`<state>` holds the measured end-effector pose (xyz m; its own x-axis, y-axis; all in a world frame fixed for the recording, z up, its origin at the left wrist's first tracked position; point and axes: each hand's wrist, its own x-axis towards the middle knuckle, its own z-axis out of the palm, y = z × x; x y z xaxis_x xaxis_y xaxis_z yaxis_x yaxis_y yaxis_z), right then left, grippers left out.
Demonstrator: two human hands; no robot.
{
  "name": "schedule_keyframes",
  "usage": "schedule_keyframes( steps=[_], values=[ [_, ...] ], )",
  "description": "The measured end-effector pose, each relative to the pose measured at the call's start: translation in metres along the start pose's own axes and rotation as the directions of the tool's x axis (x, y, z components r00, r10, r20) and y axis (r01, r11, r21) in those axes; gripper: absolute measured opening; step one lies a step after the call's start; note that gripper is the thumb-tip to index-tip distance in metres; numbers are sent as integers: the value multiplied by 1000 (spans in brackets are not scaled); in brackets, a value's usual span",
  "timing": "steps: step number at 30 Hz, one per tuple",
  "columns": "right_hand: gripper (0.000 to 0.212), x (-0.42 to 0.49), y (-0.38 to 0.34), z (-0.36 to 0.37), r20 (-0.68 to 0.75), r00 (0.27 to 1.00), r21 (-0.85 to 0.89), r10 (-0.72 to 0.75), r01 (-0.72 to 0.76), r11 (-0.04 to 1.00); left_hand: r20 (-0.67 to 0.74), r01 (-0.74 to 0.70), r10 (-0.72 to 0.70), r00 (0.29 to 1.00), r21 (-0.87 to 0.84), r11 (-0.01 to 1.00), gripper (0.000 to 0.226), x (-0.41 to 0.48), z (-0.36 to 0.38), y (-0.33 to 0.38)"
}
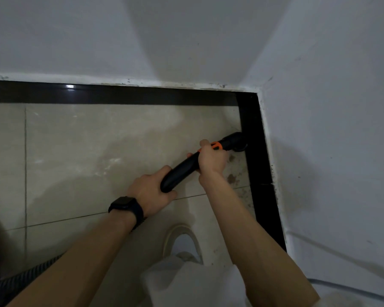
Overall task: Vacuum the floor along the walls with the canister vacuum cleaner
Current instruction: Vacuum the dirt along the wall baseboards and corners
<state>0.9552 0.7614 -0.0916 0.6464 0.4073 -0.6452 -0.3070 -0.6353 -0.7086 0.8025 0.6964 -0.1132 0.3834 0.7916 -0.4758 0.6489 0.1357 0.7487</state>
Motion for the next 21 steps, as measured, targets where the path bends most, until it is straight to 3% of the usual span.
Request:
schedule_keyframes(
  steps=[5,15,21],
  values=[
    [45,-13,2,9,-3,1000,-2,-10,10,1000,21,12,-12,1000,-31,999,30,-4,-9,-8],
    [44,-70,29,52,142,988,12,53,-56,998,-50,59,-58,997,10,998,34,-50,-56,-57],
    [41,-72,32,46,130,990,-19,59,-57,998,-46,65,-64,997,22,998,30,-52,-50,-61]
  ],
)
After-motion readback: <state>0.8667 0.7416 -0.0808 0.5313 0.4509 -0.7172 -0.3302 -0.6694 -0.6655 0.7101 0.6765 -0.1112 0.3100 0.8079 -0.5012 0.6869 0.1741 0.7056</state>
